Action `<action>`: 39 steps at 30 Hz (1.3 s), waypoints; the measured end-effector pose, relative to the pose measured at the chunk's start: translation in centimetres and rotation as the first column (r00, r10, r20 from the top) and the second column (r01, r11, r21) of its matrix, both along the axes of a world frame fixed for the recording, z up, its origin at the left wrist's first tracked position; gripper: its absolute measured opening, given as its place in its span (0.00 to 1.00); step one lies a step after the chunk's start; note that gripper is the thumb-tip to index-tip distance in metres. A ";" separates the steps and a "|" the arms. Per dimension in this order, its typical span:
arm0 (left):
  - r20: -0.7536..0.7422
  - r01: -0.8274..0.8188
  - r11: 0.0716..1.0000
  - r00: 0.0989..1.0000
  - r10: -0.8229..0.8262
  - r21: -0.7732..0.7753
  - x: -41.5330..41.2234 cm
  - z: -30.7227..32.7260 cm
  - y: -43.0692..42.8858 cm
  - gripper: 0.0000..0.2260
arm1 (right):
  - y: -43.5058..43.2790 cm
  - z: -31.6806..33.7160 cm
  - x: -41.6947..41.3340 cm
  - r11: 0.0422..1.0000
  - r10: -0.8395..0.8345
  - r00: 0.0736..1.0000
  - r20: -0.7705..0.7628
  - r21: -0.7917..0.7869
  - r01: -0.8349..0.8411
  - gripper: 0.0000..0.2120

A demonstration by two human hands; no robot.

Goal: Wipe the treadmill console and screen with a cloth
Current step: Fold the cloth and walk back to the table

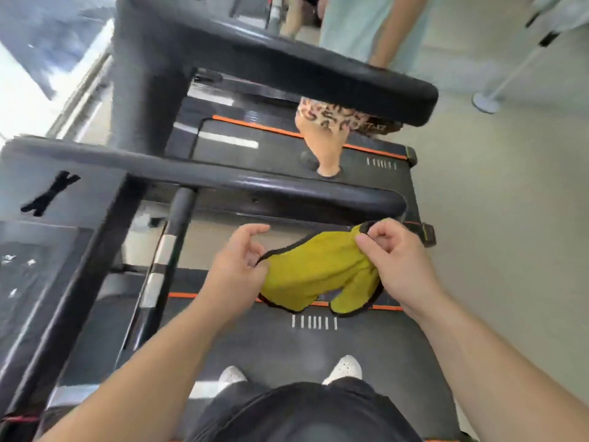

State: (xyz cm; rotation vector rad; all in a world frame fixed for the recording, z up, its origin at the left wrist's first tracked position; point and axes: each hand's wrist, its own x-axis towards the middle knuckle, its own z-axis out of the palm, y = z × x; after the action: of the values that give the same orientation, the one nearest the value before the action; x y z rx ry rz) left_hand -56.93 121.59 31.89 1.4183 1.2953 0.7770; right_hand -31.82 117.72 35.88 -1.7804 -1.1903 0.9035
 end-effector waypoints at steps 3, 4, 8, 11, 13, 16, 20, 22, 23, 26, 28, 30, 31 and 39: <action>0.002 0.237 0.957 0.971 -0.240 -0.168 7.1 -1.7 -0.4 0.24 | -2.5 -0.5 6.0 0.995 -0.095 0.995 -0.006 -0.025 0.095 0.10; 0.039 0.320 0.920 0.947 -0.319 -0.227 9.7 -2.1 -0.8 0.27 | -3.4 -0.5 8.1 0.991 -0.131 0.991 -0.008 -0.024 0.130 0.10; 0.075 0.587 0.749 0.800 -0.596 -0.307 19.8 -2.7 -2.0 0.38 | -6.8 -0.2 17.6 0.954 -0.299 0.954 0.012 -0.008 0.299 0.14; -0.003 0.671 0.685 0.714 -0.700 -0.282 27.2 -2.6 -2.5 0.37 | -10.1 -0.1 25.2 0.899 -0.438 0.898 0.030 0.002 0.439 0.16; 0.054 0.632 0.717 0.760 -0.648 -0.293 32.0 -2.2 -2.9 0.37 | -12.7 0.0 29.8 0.851 -0.525 0.851 0.007 -0.018 0.525 0.12; 0.119 0.488 0.806 0.871 -0.477 -0.336 38.4 -1.9 -3.0 0.33 | -17.2 -0.4 35.6 0.799 -0.598 0.798 -0.071 -0.137 0.586 0.06; 0.067 0.442 0.828 0.892 -0.448 -0.345 45.9 -1.9 -3.3 0.23 | -23.1 -1.8 40.3 0.725 -0.673 0.710 -0.206 -0.376 0.577 0.10; 0.053 0.493 0.803 0.861 -0.506 -0.336 49.6 -1.7 -4.0 0.19 | -25.2 -2.6 41.6 0.667 -0.732 0.652 -0.197 -0.404 0.626 0.12; 0.046 0.515 0.789 0.845 -0.533 -0.335 51.4 -1.6 -4.2 0.17 | -26.0 -2.9 42.3 0.626 -0.768 0.617 -0.175 -0.410 0.663 0.12; 0.023 0.613 0.720 0.766 -0.642 -0.324 56.8 -1.4 -4.7 0.12 | -27.9 -3.9 44.6 0.489 -0.860 0.504 -0.076 -0.402 0.774 0.10; -0.006 0.676 0.664 0.699 -0.715 -0.319 60.4 -1.8 -4.7 0.13 | -28.6 -4.4 46.6 0.417 -0.887 0.460 0.033 -0.369 0.831 0.09; -0.046 0.733 0.605 0.624 -0.780 -0.310 64.3 -2.2 -4.9 0.15 | -29.4 -4.6 49.0 0.388 -0.860 0.467 0.204 -0.334 0.859 0.08; -0.058 0.765 0.567 0.580 -0.813 -0.304 66.3 -2.2 -5.0 0.15 | -29.7 -4.6 50.2 0.376 -0.836 0.466 0.290 -0.316 0.871 0.08; -0.090 0.954 0.118 0.097 -0.991 -0.276 82.7 -1.1 -6.2 0.18 | -31.9 -2.9 58.3 0.066 -0.978 0.104 0.180 -0.204 0.977 0.17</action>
State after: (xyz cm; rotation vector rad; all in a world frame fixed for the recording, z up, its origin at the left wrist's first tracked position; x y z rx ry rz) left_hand 25.77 115.37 30.76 1.8650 0.2266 -0.5016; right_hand 26.49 85.83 32.99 -2.1953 0.4418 0.1514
